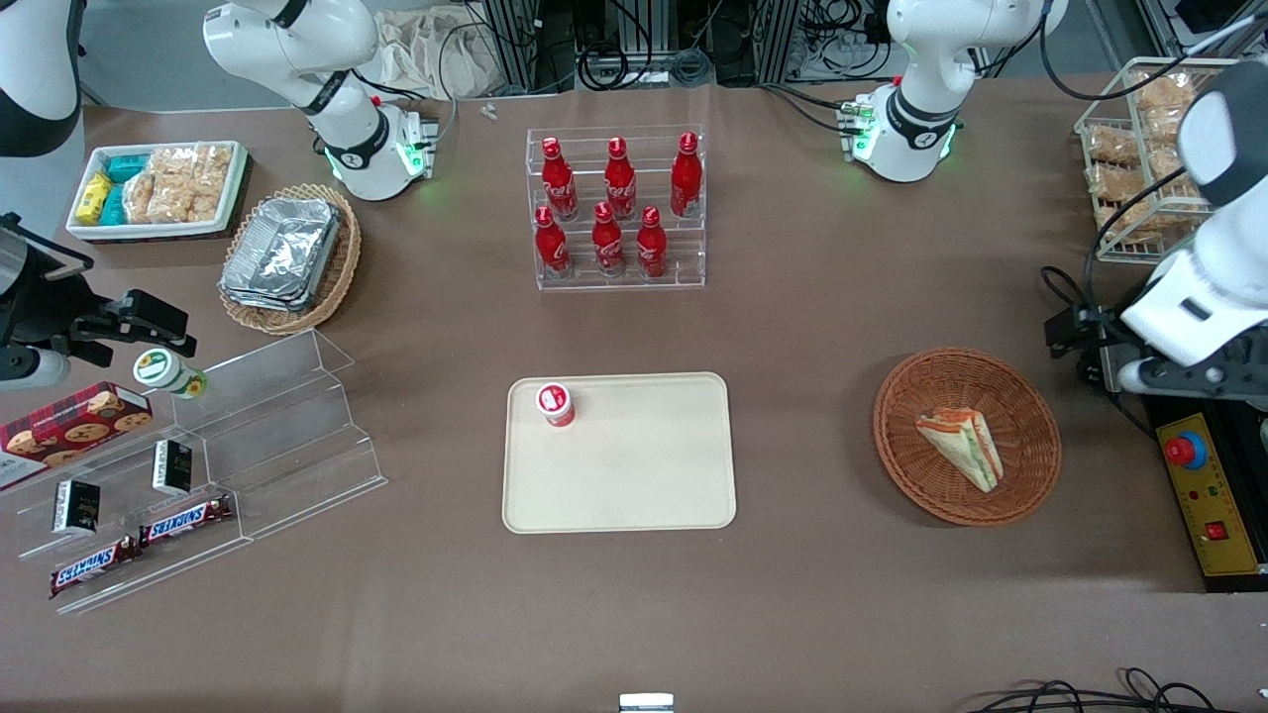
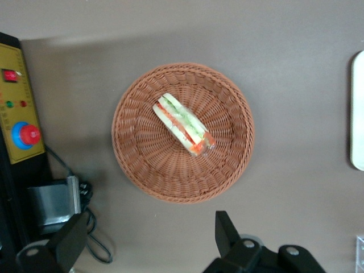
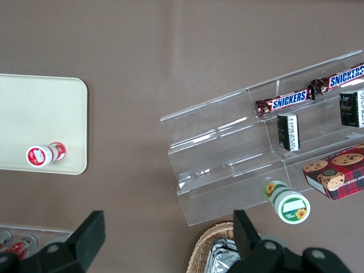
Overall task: Place sandwich from basket to tray
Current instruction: 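Move the left gripper over the wrapped sandwich in the wicker basket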
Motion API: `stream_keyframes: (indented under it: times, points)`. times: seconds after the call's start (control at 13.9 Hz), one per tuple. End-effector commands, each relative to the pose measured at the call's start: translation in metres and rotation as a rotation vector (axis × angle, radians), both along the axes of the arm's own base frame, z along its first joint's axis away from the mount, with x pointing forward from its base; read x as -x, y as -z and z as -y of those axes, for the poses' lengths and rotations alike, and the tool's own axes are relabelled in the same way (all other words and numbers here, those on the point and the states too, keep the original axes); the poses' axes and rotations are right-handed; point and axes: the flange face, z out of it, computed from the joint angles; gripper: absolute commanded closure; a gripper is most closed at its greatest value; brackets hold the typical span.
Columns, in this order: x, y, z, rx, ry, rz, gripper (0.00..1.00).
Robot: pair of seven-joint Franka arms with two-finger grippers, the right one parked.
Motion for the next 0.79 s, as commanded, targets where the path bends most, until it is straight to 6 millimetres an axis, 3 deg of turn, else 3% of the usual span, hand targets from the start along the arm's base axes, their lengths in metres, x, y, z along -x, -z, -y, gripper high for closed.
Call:
stream_keyframes:
  times: [0.0, 0.22, 0.36, 0.58, 0.72]
  points:
    - [-0.008, 0.047, 0.015, 0.003, -0.054, -0.042, 0.0]
    - [-0.021, 0.076, 0.04, 0.011, -0.148, -0.02, 0.0]
    - [-0.023, 0.092, 0.042, 0.009, -0.168, -0.038, 0.0]
    - [-0.031, 0.139, 0.043, -0.003, -0.276, -0.092, 0.01]
    - [-0.036, 0.156, 0.043, -0.002, -0.335, -0.083, 0.01]
